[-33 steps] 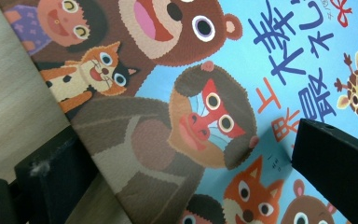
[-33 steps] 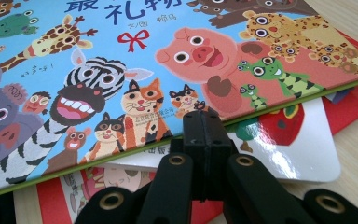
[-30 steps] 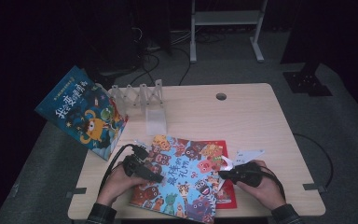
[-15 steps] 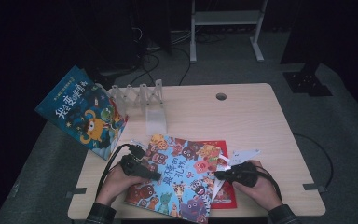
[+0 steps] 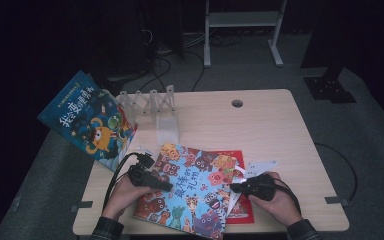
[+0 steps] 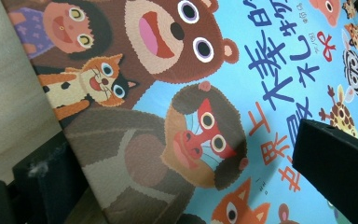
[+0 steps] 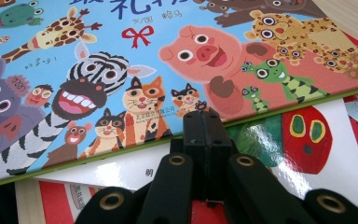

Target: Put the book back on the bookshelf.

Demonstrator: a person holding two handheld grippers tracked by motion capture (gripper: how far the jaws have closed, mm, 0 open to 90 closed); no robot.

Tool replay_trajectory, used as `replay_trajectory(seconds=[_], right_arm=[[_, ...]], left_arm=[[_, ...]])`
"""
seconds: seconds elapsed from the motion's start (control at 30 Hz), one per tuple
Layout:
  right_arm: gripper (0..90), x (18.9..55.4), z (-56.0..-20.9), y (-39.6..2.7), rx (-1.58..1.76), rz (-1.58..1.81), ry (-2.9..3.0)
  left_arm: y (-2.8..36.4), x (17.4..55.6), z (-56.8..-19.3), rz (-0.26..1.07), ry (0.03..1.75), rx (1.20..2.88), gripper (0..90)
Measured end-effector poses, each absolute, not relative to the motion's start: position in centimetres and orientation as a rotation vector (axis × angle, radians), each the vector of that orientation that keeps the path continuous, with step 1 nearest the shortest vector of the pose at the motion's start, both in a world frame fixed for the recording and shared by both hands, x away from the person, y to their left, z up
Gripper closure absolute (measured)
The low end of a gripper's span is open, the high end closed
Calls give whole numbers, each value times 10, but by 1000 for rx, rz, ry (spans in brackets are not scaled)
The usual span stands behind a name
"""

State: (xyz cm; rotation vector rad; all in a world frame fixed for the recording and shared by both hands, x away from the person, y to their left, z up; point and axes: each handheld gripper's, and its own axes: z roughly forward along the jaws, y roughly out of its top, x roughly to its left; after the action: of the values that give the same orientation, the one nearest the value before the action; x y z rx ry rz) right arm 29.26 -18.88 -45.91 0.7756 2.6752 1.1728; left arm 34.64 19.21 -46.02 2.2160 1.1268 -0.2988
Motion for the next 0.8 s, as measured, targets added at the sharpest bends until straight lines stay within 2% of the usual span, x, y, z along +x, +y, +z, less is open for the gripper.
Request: replay_trajectory(seconds=[0.57, 0.8], right_arm=[[897, 294, -458, -185, 758, 1162, 2678], [897, 294, -458, -182, 754, 1164, 2677]], left_arm=[[190, 354, -415, -210, 1048, 2206, 10], [189, 359, -398, -186, 1023, 2218, 42]])
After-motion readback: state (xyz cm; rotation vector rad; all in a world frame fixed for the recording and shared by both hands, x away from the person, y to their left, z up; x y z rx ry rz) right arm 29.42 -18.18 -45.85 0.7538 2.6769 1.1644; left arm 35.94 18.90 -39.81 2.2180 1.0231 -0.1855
